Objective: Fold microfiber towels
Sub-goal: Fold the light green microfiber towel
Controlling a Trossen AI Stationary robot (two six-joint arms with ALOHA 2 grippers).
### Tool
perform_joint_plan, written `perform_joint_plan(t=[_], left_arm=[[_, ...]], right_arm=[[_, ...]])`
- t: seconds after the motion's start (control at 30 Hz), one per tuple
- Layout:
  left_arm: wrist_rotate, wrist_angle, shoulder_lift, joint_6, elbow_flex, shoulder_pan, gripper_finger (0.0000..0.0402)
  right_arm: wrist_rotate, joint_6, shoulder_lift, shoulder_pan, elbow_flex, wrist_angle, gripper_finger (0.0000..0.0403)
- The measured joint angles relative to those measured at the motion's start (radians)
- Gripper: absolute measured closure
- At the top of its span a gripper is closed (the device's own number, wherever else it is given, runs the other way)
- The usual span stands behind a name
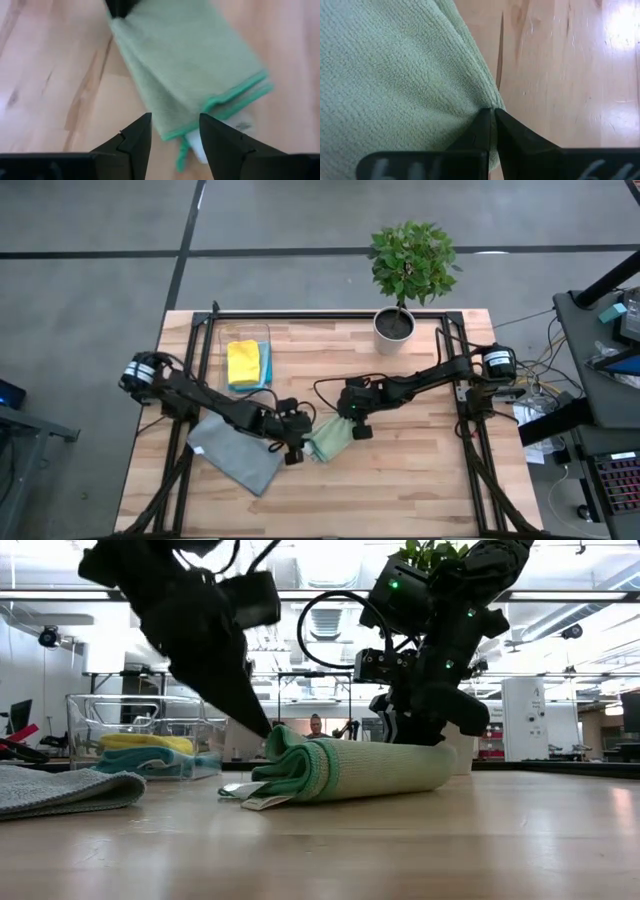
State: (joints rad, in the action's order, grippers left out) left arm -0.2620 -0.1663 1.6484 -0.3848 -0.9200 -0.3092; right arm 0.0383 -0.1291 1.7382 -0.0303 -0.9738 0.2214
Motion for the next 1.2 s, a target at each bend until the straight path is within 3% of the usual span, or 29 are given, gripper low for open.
perform_joint_plan(t=[0.1, 0.47, 0.57, 0.73, 1.0, 1.2], left_arm=[[0.046, -0.002, -0.011, -0.008, -0.001, -0.005, 0.0252], [0.041, 0.110, 0.061, -0.063, -0.002, -0.008, 0.0254], [0.018, 0.102, 0.077, -0.077, -0.002, -0.008, 0.0284], [-0.010, 0.074, 0.074, -0.063, -0.002, -0.008, 0.0388], [-0.075, -0.032, 0.070, -0.124, 0.015, -0.007, 0.0400], [-0.107, -0.020, 0.069, -0.183, 0.058, -0.007, 0.0401]], right_arm=[[0.000, 0.006, 0.000, 0.000, 0.000, -0.007, 0.0392], [0.002, 0.017, 0.002, 0.000, 0.001, -0.026, 0.0391], [0.001, 0.016, 0.002, 0.000, 0.001, -0.026, 0.0391], [0.000, 0.016, 0.002, 0.000, 0.001, -0.030, 0.0390], [-0.020, 0.062, 0.003, 0.001, 0.001, -0.037, 0.0385], [-0.017, 0.080, 0.003, 0.001, 0.001, -0.048, 0.0334]])
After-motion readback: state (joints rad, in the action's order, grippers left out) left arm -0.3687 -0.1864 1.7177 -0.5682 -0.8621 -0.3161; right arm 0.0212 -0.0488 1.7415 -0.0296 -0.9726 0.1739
